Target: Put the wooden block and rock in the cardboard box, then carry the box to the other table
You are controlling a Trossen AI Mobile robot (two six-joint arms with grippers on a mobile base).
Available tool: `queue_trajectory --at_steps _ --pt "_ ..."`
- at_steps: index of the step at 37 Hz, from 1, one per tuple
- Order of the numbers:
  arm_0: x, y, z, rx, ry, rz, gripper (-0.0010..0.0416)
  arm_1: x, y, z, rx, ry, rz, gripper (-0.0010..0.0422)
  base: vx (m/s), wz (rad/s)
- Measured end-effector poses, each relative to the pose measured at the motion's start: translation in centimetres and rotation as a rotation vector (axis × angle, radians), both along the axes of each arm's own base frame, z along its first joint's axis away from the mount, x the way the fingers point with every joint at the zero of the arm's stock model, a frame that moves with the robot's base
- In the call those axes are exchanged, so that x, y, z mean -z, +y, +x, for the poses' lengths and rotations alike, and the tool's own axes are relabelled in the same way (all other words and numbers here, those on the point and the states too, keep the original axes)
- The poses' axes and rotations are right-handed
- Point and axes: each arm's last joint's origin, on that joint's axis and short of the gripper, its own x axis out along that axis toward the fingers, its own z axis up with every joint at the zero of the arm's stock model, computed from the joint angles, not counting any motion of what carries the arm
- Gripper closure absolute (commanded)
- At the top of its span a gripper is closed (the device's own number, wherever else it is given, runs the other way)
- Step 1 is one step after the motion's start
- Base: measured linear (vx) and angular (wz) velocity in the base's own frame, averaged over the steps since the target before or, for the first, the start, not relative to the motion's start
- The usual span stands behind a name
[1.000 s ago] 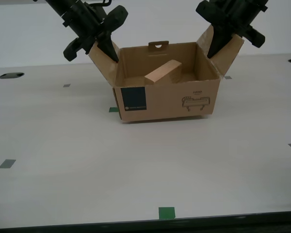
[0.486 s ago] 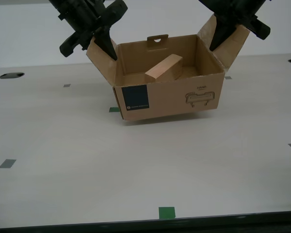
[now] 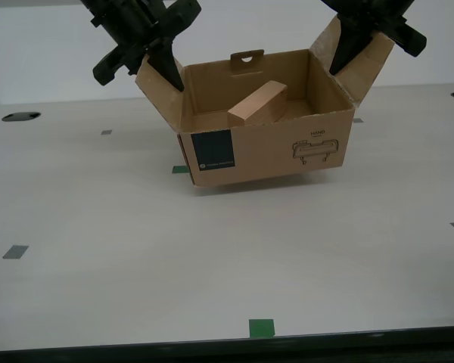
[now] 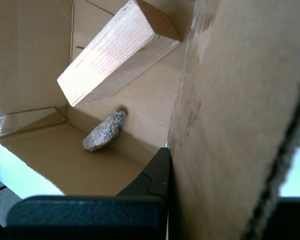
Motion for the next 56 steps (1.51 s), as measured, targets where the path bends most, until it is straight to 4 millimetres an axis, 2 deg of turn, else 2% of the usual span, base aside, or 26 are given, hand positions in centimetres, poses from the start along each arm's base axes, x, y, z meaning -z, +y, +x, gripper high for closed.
queue_trajectory --at_steps 19,41,56 --pt "0.0 0.0 -0.1 -0.004 0.007 -0.002 0.0407 0.0 -0.1 -0.2 -0.011 0.010 0.019 0.0413 -0.070 0.032" --pt "0.0 0.1 0.0 -0.006 -0.002 -0.001 0.0406 -1.4 -0.1 -0.6 -0.044 -0.014 -0.005 0.0413 -0.090 0.028" --pt "0.0 0.1 -0.2 -0.006 0.014 -0.005 0.0407 -1.7 0.0 -0.8 -0.030 -0.018 -0.001 0.0413 -0.092 0.082"
